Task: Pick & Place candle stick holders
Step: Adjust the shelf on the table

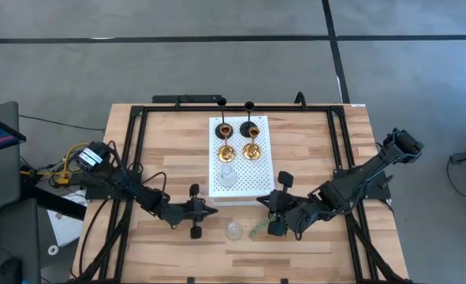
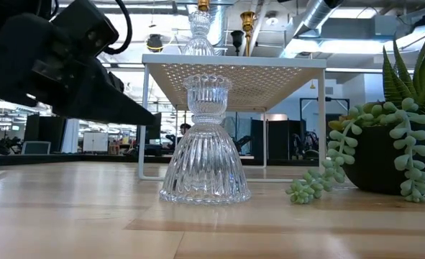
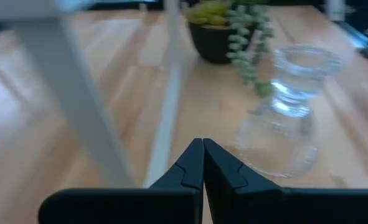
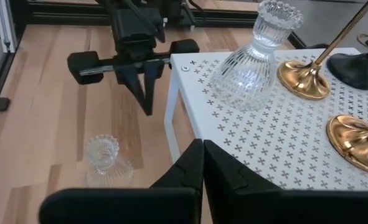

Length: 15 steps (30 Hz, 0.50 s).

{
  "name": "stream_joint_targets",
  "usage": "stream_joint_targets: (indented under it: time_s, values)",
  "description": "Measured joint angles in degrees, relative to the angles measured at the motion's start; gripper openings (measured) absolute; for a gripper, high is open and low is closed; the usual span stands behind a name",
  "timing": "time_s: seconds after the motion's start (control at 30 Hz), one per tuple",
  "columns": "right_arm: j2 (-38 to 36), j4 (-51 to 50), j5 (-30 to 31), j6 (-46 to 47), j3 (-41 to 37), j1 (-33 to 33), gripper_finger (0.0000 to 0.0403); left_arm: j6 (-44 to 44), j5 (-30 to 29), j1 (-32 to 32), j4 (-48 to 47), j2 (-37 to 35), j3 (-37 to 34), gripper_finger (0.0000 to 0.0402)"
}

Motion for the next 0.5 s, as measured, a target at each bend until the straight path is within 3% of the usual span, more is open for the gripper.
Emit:
stream_joint_targets:
  time_s: [0.13,0.5]
  values:
    - [0.00,-0.02,0.88,0.02,0.00,0.00,0.0000,1.01,-3.61,0.25,0.01,0.00,0.00,0.0003]
    - [0.00,-0.02,1.25,0.04,0.00,0.00,0.0000,1.50,-3.42,3.27,-0.02,0.00,-0.02,0.0002]
